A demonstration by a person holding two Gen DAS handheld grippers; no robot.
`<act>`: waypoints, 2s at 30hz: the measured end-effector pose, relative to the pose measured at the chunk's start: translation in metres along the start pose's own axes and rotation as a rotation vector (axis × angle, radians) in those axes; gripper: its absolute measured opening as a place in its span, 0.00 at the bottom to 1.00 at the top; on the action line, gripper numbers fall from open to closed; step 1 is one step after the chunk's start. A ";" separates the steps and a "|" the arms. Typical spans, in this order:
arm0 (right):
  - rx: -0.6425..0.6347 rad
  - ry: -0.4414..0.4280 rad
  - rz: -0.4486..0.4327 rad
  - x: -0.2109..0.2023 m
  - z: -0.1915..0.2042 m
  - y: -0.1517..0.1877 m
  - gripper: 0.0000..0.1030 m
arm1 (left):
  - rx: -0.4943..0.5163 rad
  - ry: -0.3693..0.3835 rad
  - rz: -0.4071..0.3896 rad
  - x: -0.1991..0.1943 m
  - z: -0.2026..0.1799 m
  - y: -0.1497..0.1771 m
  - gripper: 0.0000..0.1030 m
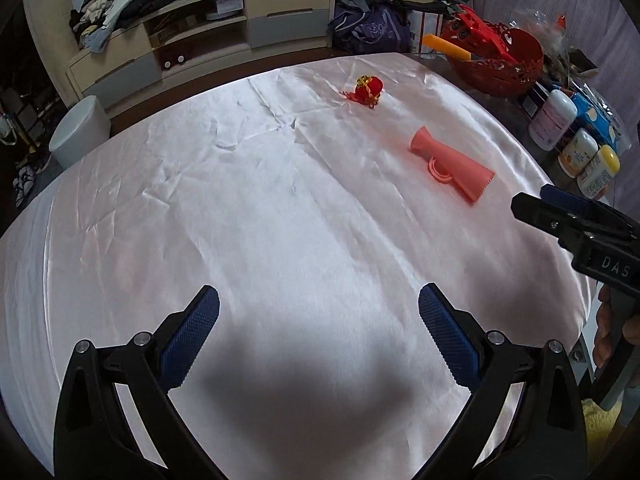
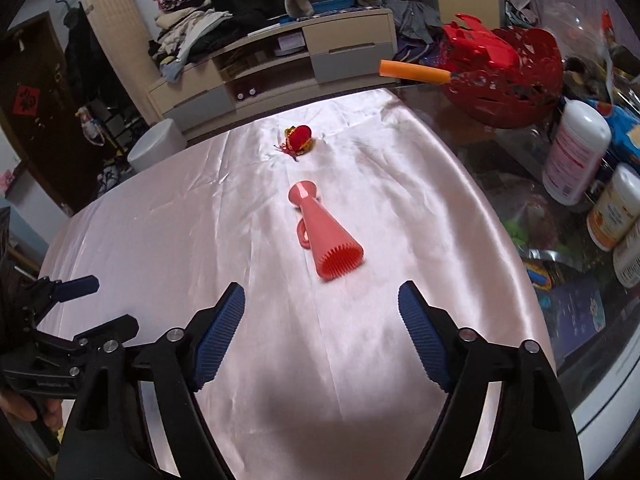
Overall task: Collect trash
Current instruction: 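Move both tools back over the table toward the pink cone, then grasp the pink plastic cone with the right gripper while the left gripper grasps the red tasseled ornament, then carry the cone and ornament to the black bin and open both grippers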
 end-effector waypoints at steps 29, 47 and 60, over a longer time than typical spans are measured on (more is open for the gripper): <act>0.022 0.093 -0.073 0.049 -0.052 -0.059 0.36 | 0.095 0.049 -0.071 0.124 -0.013 -0.175 0.79; 0.021 0.100 -0.058 0.049 -0.047 -0.052 0.36 | 0.125 0.101 -0.052 0.144 -0.032 -0.183 0.30; 0.015 0.114 -0.078 -0.058 -0.018 -0.004 0.36 | 0.177 0.108 -0.152 -0.027 -0.056 -0.088 0.30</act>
Point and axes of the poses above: each gripper's, at about its wrist camera, not at the fingertips, and x roughly the way its jaws point, z to its left, y to its underside, the point moved 9 cm from there along x, roughly the way its jaws point, and after that the axes turned 10 degrees about x, right-handed, at the moved point
